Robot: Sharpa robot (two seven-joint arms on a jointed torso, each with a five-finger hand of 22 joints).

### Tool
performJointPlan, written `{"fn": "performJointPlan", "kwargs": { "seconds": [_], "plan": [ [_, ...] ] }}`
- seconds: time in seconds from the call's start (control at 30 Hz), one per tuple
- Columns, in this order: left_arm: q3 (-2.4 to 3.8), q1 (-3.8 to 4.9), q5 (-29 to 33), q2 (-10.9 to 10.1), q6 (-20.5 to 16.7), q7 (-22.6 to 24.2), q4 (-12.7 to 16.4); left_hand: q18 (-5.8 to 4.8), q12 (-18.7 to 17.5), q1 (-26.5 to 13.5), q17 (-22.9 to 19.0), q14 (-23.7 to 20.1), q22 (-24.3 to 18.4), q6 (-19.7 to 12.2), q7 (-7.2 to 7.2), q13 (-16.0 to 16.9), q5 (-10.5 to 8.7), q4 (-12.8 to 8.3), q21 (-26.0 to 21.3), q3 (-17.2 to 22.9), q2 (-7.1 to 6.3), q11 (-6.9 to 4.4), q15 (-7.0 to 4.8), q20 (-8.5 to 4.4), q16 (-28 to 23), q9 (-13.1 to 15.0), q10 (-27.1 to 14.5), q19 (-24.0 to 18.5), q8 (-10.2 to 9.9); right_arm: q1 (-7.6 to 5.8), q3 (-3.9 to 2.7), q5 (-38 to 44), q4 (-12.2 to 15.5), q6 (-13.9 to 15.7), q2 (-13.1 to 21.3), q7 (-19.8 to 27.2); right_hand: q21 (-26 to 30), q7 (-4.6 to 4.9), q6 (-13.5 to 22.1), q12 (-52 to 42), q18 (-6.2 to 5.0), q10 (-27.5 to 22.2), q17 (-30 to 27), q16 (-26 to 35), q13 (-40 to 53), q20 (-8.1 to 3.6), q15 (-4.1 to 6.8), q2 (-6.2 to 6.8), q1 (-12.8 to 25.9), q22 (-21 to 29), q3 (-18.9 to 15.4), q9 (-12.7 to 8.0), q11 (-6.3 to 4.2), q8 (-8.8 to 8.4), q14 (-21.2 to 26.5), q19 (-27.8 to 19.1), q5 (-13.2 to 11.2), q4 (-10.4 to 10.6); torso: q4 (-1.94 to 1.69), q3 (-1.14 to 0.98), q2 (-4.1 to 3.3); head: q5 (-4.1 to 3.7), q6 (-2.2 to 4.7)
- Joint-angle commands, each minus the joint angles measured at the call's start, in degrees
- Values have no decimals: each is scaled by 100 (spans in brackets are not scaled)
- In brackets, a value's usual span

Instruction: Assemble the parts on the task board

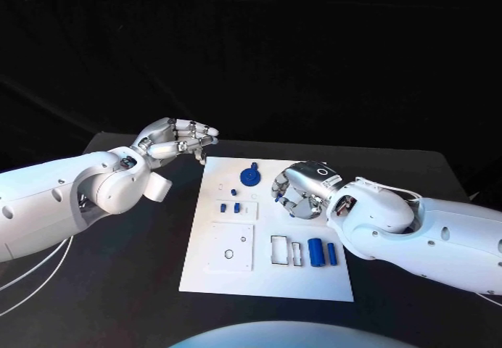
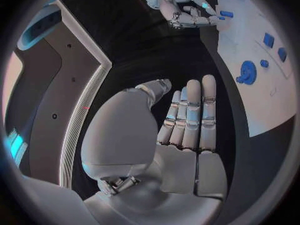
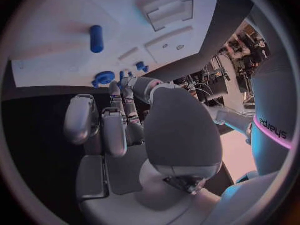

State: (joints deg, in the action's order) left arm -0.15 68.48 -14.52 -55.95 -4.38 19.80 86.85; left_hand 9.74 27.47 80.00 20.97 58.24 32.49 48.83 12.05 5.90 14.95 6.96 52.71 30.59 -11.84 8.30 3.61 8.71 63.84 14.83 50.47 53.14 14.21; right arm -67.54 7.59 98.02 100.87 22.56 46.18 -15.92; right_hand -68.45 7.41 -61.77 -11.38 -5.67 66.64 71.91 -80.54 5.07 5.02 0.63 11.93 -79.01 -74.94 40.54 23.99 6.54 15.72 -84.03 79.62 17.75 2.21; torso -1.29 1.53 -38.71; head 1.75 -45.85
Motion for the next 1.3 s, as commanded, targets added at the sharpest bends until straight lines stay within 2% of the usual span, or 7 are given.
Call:
{"fn": "performJointPlan", "kwargs": {
  "seconds": [0.03,0.17,0.23,0.47,0.67,1.1,1.3],
  "plan": [
    [4,3,35,63,-34,58,-55,83,-12,32,-6,-46,-9,-28,-7,-9,24,-45,-27,4,13,-2,10,23,-34,-7,-31,29,25,38,-1,-1,17,-8,-154,42,14,-1,-26,-7,78,333,-1,-20,6,-9,31,-24,16,-398,9,10,-295,18,-232,16,19,-43,-27,16,40,110,-40],
    [3,3,109,142,-135,68,-122,83,-12,23,-6,-46,-11,-29,-5,-10,22,-39,-29,0,13,0,12,24,-35,-7,-35,30,27,129,3,67,-14,-38,-418,74,25,0,-20,-2,75,333,-5,-19,6,-10,32,-28,18,-393,17,13,-295,16,-232,11,20,-51,-43,29,71,174,-67],
    [3,3,133,173,-170,67,-145,83,-12,23,-6,-46,-11,-29,-5,-10,22,-39,-29,0,13,0,12,24,-35,-7,-35,30,27,207,9,105,-48,-56,-560,98,25,0,-20,-2,75,333,-5,-19,6,-10,32,-28,18,-393,17,13,-295,16,-232,11,20,-51,-33,32,93,226,-73],
    [2,3,163,252,-217,59,-183,82,-13,13,-7,-46,-13,-37,-2,-12,21,-33,-33,-4,12,4,15,27,-37,-9,-45,29,26,454,25,148,-171,-67,-809,165,44,3,-11,6,70,332,-9,-17,6,-11,32,-35,22,-385,27,16,-293,13,-231,2,21,-61,-41,46,100,367,-131],
    [2,4,183,304,-183,21,-198,80,-15,-21,-7,-45,-21,-51,4,-15,17,-11,-43,-19,10,10,23,34,-38,-12,-65,29,25,607,42,113,-263,-77,-946,220,50,5,-5,11,69,331,-8,-18,7,-12,31,-38,25,-384,33,19,-292,12,-231,-1,21,-68,-36,41,94,437,-183],
    [1,8,190,322,-160,-22,-202,80,-12,-54,-6,-44,-30,-62,6,-17,12,11,-57,-37,4,14,30,42,-38,-14,-81,28,27,731,65,90,-404,-185,-1059,250,54,7,0,14,68,331,-11,-17,8,-12,31,-41,27,-382,37,21,-291,10,-231,-3,21,-74,-46,41,90,499,-291],
    [1,9,173,305,-152,-39,-195,80,-12,-54,-6,-44,-30,-62,6,-17,12,11,-57,-37,4,14,30,42,-38,-14,-81,28,27,738,74,87,-428,-233,-1043,250,54,7,0,14,68,331,-11,-17,8,-12,31,-41,27,-382,37,21,-291,10,-231,-3,21,-74,-23,35,87,513,-309]
  ]
}}
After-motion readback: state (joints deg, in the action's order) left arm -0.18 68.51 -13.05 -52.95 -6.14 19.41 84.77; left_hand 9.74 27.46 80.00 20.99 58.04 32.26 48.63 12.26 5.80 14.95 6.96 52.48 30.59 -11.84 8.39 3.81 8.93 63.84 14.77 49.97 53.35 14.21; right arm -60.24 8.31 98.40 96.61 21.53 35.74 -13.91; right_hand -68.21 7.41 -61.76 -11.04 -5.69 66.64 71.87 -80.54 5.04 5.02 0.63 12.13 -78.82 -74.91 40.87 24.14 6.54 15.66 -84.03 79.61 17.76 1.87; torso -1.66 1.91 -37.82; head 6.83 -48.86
